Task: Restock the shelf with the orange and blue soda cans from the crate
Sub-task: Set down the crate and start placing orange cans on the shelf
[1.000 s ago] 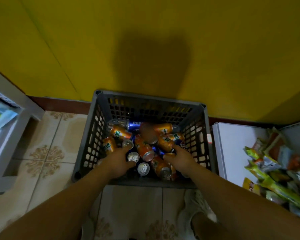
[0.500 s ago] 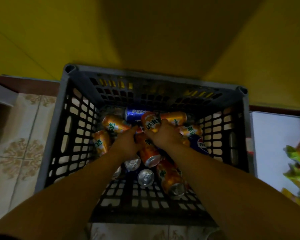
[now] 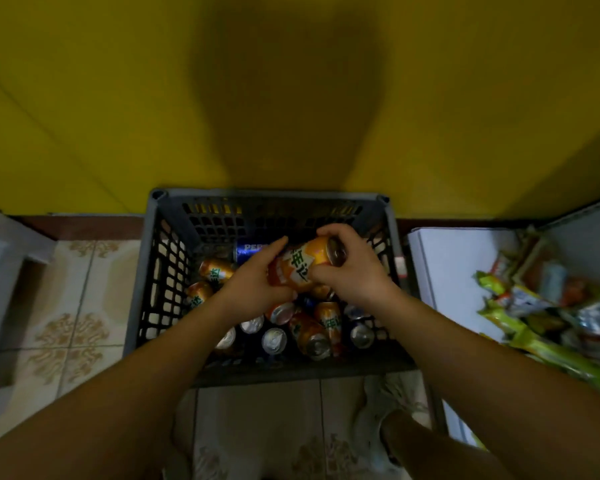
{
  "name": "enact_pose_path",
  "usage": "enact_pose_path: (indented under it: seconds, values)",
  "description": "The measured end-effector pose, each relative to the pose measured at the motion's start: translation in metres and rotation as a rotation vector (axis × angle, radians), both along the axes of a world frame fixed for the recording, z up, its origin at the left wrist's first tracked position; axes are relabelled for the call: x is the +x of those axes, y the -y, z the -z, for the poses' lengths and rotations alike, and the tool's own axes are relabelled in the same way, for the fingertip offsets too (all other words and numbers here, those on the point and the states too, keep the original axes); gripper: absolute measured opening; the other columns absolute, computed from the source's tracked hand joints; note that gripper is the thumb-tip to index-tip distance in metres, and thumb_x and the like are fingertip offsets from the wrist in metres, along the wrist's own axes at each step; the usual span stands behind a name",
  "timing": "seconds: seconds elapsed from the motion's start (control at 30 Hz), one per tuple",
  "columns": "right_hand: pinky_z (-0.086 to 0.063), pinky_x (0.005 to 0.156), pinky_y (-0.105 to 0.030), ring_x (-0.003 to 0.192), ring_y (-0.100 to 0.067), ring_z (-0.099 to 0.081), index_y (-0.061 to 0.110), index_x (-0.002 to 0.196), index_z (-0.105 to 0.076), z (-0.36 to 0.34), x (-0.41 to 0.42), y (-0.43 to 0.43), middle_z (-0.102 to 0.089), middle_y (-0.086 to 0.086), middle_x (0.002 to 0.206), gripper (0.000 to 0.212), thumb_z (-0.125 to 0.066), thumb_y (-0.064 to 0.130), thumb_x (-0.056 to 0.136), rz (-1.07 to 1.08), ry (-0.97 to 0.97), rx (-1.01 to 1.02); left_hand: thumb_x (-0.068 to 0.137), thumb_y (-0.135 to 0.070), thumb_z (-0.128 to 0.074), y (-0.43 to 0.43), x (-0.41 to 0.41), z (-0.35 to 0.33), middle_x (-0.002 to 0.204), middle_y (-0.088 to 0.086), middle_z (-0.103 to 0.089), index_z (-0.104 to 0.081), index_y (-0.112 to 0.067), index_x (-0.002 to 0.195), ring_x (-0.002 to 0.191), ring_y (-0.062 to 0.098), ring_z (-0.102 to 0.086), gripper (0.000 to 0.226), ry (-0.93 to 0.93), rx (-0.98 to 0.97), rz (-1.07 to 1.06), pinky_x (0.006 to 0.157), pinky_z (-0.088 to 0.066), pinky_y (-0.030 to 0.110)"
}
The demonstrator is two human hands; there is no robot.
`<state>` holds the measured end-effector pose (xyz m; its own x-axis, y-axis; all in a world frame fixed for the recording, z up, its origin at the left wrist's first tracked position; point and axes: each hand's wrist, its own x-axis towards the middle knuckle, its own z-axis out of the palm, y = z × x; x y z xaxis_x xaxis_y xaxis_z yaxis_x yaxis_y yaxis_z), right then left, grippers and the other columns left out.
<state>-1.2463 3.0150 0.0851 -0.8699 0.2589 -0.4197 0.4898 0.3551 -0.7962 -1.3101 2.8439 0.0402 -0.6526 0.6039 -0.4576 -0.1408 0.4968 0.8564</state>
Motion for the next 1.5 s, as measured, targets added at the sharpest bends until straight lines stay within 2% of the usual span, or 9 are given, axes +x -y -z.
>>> enact_pose_path:
  seconds: [0.17, 0.43, 0.57, 0.73, 0.9, 1.07, 1.17, 1.27, 1.5]
  values:
    - [-0.053, 0.078, -0.023, 0.111, -0.015, -0.054, 0.034, 0.129, -0.042, -0.095, 0.044, -0.009, -0.048, 0.004, 0.125, 0.059, -0.071, 0.014, 0.082, 0.242, -0.261, -0.023, 0.077, -0.015, -0.077, -0.025, 0.041, -0.108, 0.127, -0.006, -0.04, -0.036, -0.024, 0.142, 0.109, 0.01, -0.049, 0.077, -0.19, 0.096, -0.052, 0.089, -0.044, 0.025]
    - [-0.053, 0.091, -0.045, 0.112, -0.021, -0.059, 0.05, 0.132, -0.039, -0.237, 0.12, -0.026, -0.052, -0.003, 0.132, 0.066, -0.062, 0.063, 0.071, 0.402, -0.497, 0.079, 0.073, -0.024, -0.08, -0.07, 0.131, -0.246, 0.118, -0.002, -0.04, -0.04, -0.019, 0.138, 0.104, 0.01, -0.047, 0.076, -0.424, 0.233, -0.05, 0.086, -0.039, 0.023]
    - [-0.051, 0.072, -0.02, 0.092, -0.003, -0.059, 0.034, 0.142, -0.034, -0.304, 0.186, -0.047, -0.051, 0.004, 0.118, 0.068, -0.07, 0.037, 0.084, 0.467, -0.599, 0.164, 0.068, -0.024, -0.082, -0.084, 0.173, -0.303, 0.129, 0.002, -0.052, -0.039, -0.018, 0.14, 0.108, 0.011, -0.059, 0.084, -0.263, 0.4, 0.095, 0.093, -0.049, 0.029]
    - [-0.047, 0.074, -0.016, 0.09, 0.003, -0.055, 0.028, 0.139, -0.04, -0.361, 0.266, -0.061, -0.053, 0.007, 0.117, 0.069, -0.072, 0.043, 0.08, 0.57, -0.66, 0.249, 0.076, 0.0, -0.073, -0.11, 0.236, -0.363, 0.107, -0.005, -0.065, -0.045, -0.013, 0.133, 0.089, -0.001, -0.065, 0.065, -0.222, 0.555, 0.224, 0.07, -0.052, 0.012]
    - [-0.053, 0.094, -0.039, 0.106, -0.013, -0.06, 0.034, 0.145, -0.029, -0.391, 0.336, -0.075, -0.052, 0.005, 0.124, 0.08, -0.073, 0.046, 0.079, 0.618, -0.637, 0.204, 0.075, -0.003, -0.075, -0.143, 0.293, -0.397, 0.103, -0.011, -0.062, -0.047, -0.019, 0.13, 0.087, -0.004, -0.062, 0.063, -0.275, 0.642, 0.273, 0.068, -0.051, 0.011]
    - [-0.057, 0.085, -0.051, 0.103, -0.025, -0.065, 0.044, 0.142, -0.026, -0.404, 0.387, -0.095, -0.054, 0.0, 0.128, 0.1, -0.08, 0.05, 0.058, 0.76, -0.635, 0.202, 0.076, -0.005, -0.075, -0.182, 0.331, -0.407, 0.11, -0.006, -0.065, -0.05, -0.019, 0.128, 0.094, 0.002, -0.063, 0.059, -0.258, 0.694, 0.45, 0.074, -0.052, 0.013]
    - [-0.055, 0.088, -0.051, 0.107, -0.025, -0.062, 0.037, 0.146, -0.023, -0.409, 0.408, -0.116, -0.052, -0.001, 0.129, 0.092, -0.079, 0.038, 0.074, 0.868, -0.637, 0.198, 0.079, -0.013, -0.074, -0.214, 0.337, -0.409, 0.116, -0.006, -0.061, -0.045, -0.02, 0.134, 0.098, 0.0, -0.06, 0.062, -0.315, 0.618, 0.609, 0.074, -0.049, 0.009]
    - [-0.053, 0.092, -0.049, 0.109, -0.022, -0.06, 0.027, 0.145, -0.029, -0.409, 0.418, -0.143, -0.055, 0.001, 0.124, 0.084, -0.078, 0.031, 0.078, 0.952, -0.618, 0.206, 0.08, -0.027, -0.074, -0.25, 0.326, -0.404, 0.14, 0.003, -0.05, -0.034, -0.021, 0.146, 0.122, 0.016, -0.052, 0.077, -0.416, 0.481, 0.665, 0.095, -0.044, 0.025]
    - [-0.05, 0.09, -0.037, 0.107, -0.018, -0.059, 0.026, 0.129, -0.046, -0.394, 0.411, -0.218, -0.06, 0.005, 0.117, 0.063, -0.08, 0.027, 0.075, 1.01, -0.565, 0.335, 0.091, -0.05, -0.053, -0.331, 0.285, -0.399, 0.154, 0.002, -0.03, -0.032, -0.019, 0.147, 0.141, 0.019, -0.027, 0.068, -1.036, 0.183, 0.79, 0.114, -0.023, 0.034]
